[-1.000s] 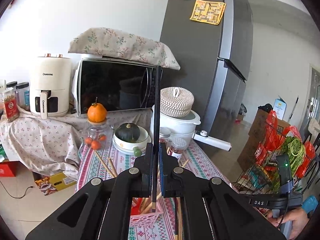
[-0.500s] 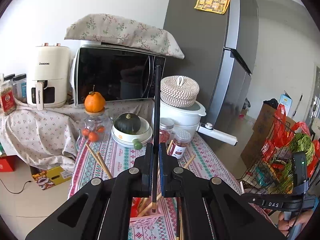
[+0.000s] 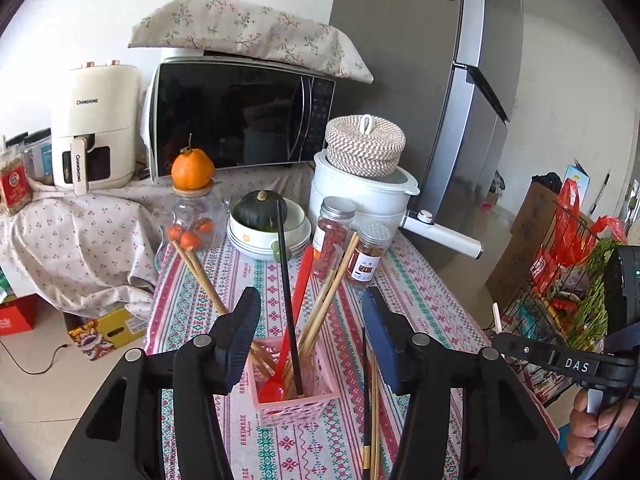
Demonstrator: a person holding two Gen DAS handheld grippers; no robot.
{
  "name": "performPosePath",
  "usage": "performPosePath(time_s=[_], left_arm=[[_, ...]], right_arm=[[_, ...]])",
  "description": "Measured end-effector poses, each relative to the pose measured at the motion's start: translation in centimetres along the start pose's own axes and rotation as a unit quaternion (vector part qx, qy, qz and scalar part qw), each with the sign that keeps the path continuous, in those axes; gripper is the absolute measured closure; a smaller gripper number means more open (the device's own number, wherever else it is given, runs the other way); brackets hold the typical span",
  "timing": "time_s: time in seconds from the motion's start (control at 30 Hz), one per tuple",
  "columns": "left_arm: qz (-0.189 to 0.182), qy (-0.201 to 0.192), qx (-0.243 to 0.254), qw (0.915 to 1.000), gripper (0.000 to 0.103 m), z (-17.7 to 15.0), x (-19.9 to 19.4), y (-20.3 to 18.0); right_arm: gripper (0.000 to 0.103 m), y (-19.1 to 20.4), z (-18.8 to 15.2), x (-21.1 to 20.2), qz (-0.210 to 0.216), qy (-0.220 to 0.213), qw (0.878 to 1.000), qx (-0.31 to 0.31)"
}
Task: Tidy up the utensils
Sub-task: 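Open the left tool over the basket while right lowers the white spoon into it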
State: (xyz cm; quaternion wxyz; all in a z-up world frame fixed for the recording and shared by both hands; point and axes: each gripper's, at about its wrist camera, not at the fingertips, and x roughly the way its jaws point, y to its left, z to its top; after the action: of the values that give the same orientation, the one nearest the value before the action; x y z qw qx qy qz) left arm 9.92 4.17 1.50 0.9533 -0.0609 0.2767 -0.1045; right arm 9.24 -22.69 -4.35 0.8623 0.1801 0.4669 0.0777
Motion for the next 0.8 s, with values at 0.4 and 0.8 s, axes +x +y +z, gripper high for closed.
performPosePath(time_s=[0.4, 0.8], left_arm=[[0.007, 0.046, -0.021, 0.9987, 0.033, -2.3, -2.9, 4.2], [0.022, 0.095, -0.061, 0.9934, 0.033, -4.7, -2.2, 9.8]], right_arm=[[0.093, 5.5, 0.8, 0.9, 0.045, -0.078, 0.996, 0.003], [0.093, 12.2, 1.6, 4.7, 0.032, -0.201, 0.979, -0.016]])
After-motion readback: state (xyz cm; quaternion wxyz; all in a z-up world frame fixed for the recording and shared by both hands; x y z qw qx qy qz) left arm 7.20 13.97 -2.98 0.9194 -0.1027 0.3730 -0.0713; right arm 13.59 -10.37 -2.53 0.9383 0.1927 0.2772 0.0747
